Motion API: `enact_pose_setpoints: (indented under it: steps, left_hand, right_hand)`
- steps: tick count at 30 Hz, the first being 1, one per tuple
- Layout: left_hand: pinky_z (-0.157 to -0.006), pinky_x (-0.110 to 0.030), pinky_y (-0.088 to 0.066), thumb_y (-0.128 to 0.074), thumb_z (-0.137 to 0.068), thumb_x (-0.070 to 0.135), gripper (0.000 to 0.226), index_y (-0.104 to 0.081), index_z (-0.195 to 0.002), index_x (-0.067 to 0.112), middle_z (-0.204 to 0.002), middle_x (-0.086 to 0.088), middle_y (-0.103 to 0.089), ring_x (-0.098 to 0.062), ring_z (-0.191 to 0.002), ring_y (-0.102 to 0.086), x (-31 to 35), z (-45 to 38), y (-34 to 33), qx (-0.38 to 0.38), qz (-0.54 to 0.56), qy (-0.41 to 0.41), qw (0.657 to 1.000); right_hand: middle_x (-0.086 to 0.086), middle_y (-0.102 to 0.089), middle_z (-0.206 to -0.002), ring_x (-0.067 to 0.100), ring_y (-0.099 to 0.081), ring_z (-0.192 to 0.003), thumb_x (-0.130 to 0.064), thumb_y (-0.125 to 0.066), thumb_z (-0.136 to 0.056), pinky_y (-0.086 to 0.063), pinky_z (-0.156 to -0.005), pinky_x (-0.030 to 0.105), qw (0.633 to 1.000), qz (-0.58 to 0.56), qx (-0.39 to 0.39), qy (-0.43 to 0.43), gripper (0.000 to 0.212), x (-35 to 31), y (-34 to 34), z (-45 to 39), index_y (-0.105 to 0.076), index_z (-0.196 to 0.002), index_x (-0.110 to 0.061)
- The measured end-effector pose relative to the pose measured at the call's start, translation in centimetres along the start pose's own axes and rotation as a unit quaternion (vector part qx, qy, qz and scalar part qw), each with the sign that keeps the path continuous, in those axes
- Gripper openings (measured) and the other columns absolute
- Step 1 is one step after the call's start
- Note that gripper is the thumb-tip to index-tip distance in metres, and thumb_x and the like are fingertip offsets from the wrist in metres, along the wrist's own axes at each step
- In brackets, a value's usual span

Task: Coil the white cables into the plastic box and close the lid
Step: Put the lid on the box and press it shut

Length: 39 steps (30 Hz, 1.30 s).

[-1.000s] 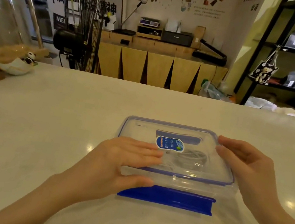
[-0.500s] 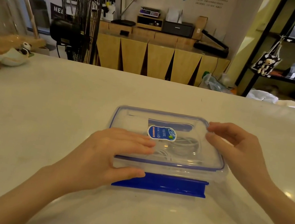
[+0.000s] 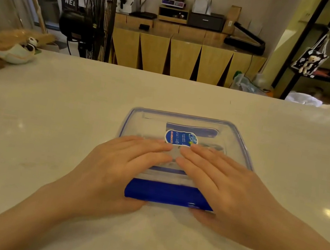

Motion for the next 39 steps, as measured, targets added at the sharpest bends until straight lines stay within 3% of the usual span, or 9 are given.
enact_pose_setpoints:
  steps: [8, 14, 22, 26, 30, 32, 35, 37, 39]
  left_hand:
    - [-0.103, -0.025, -0.036, -0.066, -0.069, 0.049, 0.064, -0.053, -0.125, 0.022, -0.134, 0.008, -0.052, -0.001, -0.126, -0.042, -0.3, 0.1, 0.9, -0.009, 0.115, 0.027, 0.993]
    - [-0.100, -0.021, -0.038, -0.058, -0.077, 0.048, 0.050, -0.056, -0.120, 0.022, -0.127, 0.010, -0.056, 0.002, -0.121, -0.047, -0.4, -0.2, 0.7, 0.013, 0.118, 0.038, 0.992]
    - [-0.093, -0.015, -0.043, -0.056, -0.076, 0.049, 0.044, -0.063, -0.112, 0.024, -0.120, 0.015, -0.059, 0.006, -0.115, -0.050, -0.6, -0.5, 1.1, 0.016, 0.134, 0.045, 0.990]
    - [-0.088, -0.008, -0.043, -0.058, -0.070, 0.057, 0.046, -0.066, -0.108, 0.030, -0.114, 0.018, -0.064, 0.011, -0.109, -0.053, -0.8, -1.3, 2.1, -0.012, 0.150, 0.052, 0.987]
    - [-0.073, -0.012, -0.049, -0.047, -0.069, 0.067, 0.037, -0.066, -0.091, 0.044, -0.091, 0.023, -0.069, 0.006, -0.092, -0.060, -1.5, -4.7, 4.0, -0.096, 0.211, 0.106, 0.967]
    - [-0.065, -0.014, -0.050, -0.050, -0.075, 0.054, 0.020, -0.062, -0.088, 0.045, -0.076, 0.017, -0.069, 0.000, -0.085, -0.060, -2.3, -6.7, 3.5, -0.078, 0.165, 0.120, 0.976]
    - [-0.072, -0.025, -0.049, -0.061, -0.079, 0.034, 0.022, -0.065, -0.098, 0.023, -0.089, 0.003, -0.065, -0.009, -0.078, -0.056, -4.7, -9.0, 1.3, -0.028, 0.060, 0.163, 0.984]
    - [-0.078, -0.027, -0.043, -0.064, -0.076, 0.040, 0.036, -0.062, -0.106, 0.022, -0.105, 0.001, -0.060, -0.009, -0.091, -0.051, -6.4, -9.7, 0.1, -0.034, 0.071, 0.225, 0.971]
    - [-0.085, -0.029, -0.041, -0.062, -0.073, 0.049, 0.050, -0.056, -0.116, 0.024, -0.119, 0.001, -0.056, -0.011, -0.102, -0.048, -7.6, -9.9, -0.6, -0.092, 0.127, 0.297, 0.942]
  right_hand:
    - [-0.002, -0.055, -0.133, 0.012, -0.048, -0.124, -0.050, -0.046, -0.079, -0.035, -0.101, 0.026, 0.993, -0.111, -0.050, -0.006, 0.062, 1.4, 1.7, 0.0, -0.045, -0.131, -0.018]
    - [-0.007, -0.056, -0.131, 0.006, -0.048, -0.123, -0.045, -0.040, -0.087, -0.033, -0.102, 0.016, 0.984, -0.174, -0.036, -0.020, 0.047, 1.8, 1.5, -0.4, -0.052, -0.128, -0.023]
    - [-0.007, -0.058, -0.130, 0.008, -0.049, -0.124, -0.037, -0.042, -0.090, -0.045, -0.097, 0.027, 0.977, -0.210, 0.000, -0.020, 0.040, 2.0, 1.0, -0.1, -0.055, -0.124, -0.023]
    - [-0.011, -0.058, -0.130, 0.001, -0.048, -0.123, -0.046, -0.043, -0.087, -0.043, -0.100, 0.025, 0.963, -0.266, -0.032, -0.027, 0.042, 2.6, 1.6, -0.7, -0.055, -0.124, -0.030]
    - [-0.022, -0.063, -0.107, -0.006, -0.055, -0.101, -0.046, -0.049, -0.085, -0.044, -0.082, 0.013, 0.900, -0.413, -0.051, -0.134, 0.033, 4.9, 3.0, -2.8, -0.063, -0.111, -0.031]
    - [-0.016, -0.060, -0.108, -0.005, -0.052, -0.097, -0.037, -0.051, -0.087, -0.039, -0.081, 0.011, 0.902, -0.384, -0.018, -0.195, 0.028, 7.1, 2.1, -4.4, -0.061, -0.112, -0.028]
    - [-0.006, -0.060, -0.121, 0.003, -0.049, -0.102, -0.035, -0.049, -0.089, -0.034, -0.078, 0.009, 0.900, -0.354, -0.030, -0.252, 0.031, 9.8, -0.7, -6.4, -0.057, -0.117, -0.024]
    - [-0.001, -0.060, -0.120, 0.008, -0.051, -0.101, -0.039, -0.048, -0.088, -0.037, -0.075, 0.011, 0.886, -0.368, -0.078, -0.272, 0.036, 10.7, -2.3, -7.2, -0.056, -0.118, -0.021]
    - [0.001, -0.061, -0.115, 0.014, -0.054, -0.102, -0.045, -0.043, -0.089, -0.040, -0.077, 0.020, 0.865, -0.389, -0.129, -0.289, 0.040, 10.9, -3.3, -7.6, -0.057, -0.117, -0.019]
Point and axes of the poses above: each hand's wrist, its own z-axis away from the middle knuckle, its own y-axis out of the back of the hand, x = y × z, the point moved 1 cm from there along -z, towards the middle knuckle
